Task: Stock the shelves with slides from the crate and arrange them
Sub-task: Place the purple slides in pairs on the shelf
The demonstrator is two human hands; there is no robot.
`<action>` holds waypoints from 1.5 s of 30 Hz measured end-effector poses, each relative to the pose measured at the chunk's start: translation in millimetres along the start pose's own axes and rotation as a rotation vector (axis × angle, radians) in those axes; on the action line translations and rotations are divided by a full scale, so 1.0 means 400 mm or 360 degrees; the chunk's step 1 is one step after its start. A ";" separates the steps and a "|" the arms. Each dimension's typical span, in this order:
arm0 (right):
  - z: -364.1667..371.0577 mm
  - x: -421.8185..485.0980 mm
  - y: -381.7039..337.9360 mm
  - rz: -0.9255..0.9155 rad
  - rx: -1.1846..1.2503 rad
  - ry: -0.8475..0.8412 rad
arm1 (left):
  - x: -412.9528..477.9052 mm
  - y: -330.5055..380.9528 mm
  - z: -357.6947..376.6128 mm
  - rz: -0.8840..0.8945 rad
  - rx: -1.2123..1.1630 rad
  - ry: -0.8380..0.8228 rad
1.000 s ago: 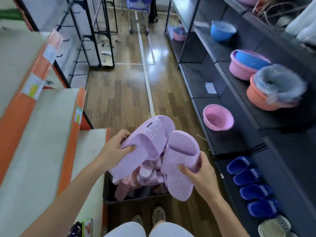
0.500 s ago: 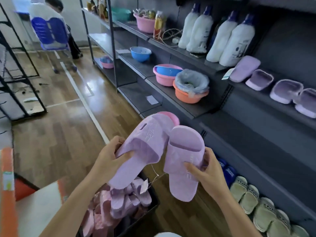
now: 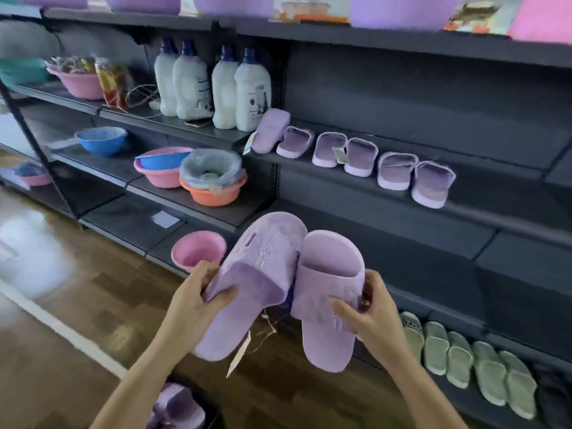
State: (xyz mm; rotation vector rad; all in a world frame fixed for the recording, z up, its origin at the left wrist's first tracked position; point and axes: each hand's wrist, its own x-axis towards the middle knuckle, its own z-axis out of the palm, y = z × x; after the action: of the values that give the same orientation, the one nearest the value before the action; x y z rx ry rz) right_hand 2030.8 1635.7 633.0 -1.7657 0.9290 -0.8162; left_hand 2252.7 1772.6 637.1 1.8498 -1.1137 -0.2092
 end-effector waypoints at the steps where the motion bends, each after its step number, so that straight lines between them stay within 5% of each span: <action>1: -0.042 0.004 0.010 0.0001 -0.0014 0.0039 | 0.011 0.030 0.034 -0.0015 -0.0013 -0.0031; 14: -0.509 -0.032 0.149 0.0145 -0.0104 0.0569 | 0.101 0.318 0.469 0.0160 -0.0298 -0.0391; 25: -0.687 -0.046 0.190 0.0247 -0.0166 0.0896 | 0.162 0.465 0.667 0.0181 -0.0470 -0.0748; 45: -0.893 0.403 0.198 0.0310 -0.0037 0.1328 | 0.564 0.596 0.995 -0.0458 -0.1265 -0.1036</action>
State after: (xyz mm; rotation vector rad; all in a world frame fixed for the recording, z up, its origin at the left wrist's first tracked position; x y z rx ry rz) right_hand 1791.1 1322.3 696.3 -1.3027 1.6153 -1.4504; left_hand 2017.7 1314.5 671.7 1.2102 -0.9527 -1.2942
